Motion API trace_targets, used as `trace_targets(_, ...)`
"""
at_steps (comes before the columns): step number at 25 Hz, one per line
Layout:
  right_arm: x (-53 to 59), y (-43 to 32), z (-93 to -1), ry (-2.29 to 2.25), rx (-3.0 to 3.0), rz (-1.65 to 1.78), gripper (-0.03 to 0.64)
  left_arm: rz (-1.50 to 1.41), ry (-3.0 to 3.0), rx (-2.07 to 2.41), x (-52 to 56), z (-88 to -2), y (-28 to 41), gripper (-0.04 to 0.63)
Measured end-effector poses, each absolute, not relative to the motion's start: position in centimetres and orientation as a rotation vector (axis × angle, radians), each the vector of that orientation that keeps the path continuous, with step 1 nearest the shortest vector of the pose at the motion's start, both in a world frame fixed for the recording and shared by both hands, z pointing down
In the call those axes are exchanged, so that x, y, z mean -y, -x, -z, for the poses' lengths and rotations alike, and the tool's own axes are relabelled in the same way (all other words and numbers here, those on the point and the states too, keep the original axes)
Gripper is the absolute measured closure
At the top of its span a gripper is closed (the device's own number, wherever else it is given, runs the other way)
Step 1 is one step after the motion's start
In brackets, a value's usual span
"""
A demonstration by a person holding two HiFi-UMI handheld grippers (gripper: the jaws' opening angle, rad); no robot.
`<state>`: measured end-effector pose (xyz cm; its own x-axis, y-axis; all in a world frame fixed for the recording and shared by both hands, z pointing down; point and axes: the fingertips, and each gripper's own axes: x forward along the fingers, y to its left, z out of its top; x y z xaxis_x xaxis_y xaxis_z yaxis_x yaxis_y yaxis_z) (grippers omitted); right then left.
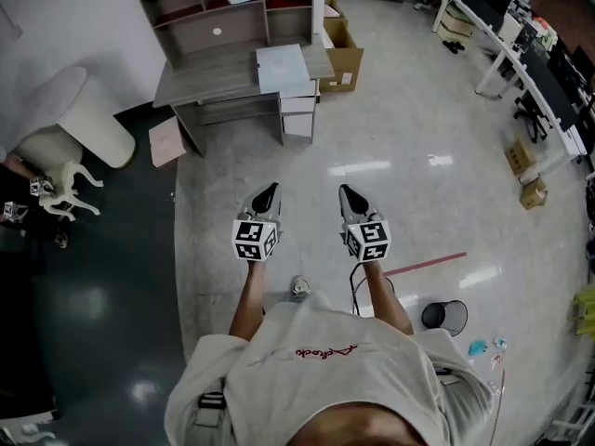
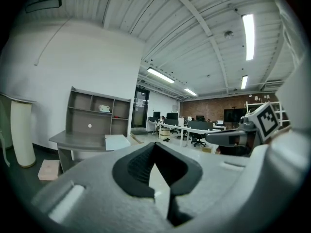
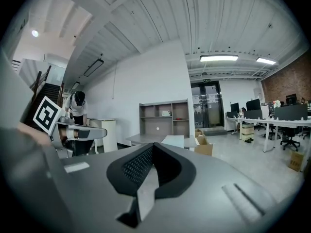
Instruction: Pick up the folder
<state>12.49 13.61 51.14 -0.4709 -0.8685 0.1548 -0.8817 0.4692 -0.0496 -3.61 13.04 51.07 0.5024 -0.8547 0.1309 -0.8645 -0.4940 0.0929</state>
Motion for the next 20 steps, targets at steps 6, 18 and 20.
trace_targets(6, -9.5, -10.6, -51.1, -1.550, 2.592, -0.176, 0.611, -0.080, -2.580, 1.502, -8.8, -51.0, 5.7, 0.596)
trace_targets(18, -3.5, -8.9, -51.3, -1.572, 2.585, -0.165, 0.611, -0.079, -2.598, 1.485, -2.6, -51.3, 7.4, 0.595)
trace_targets(20, -2.9, -9.0, -51.5, -1.582, 2.579, -0.165, 0.611, -0.084, -2.601, 1.479, -2.0, -51.5, 7.5, 0.596)
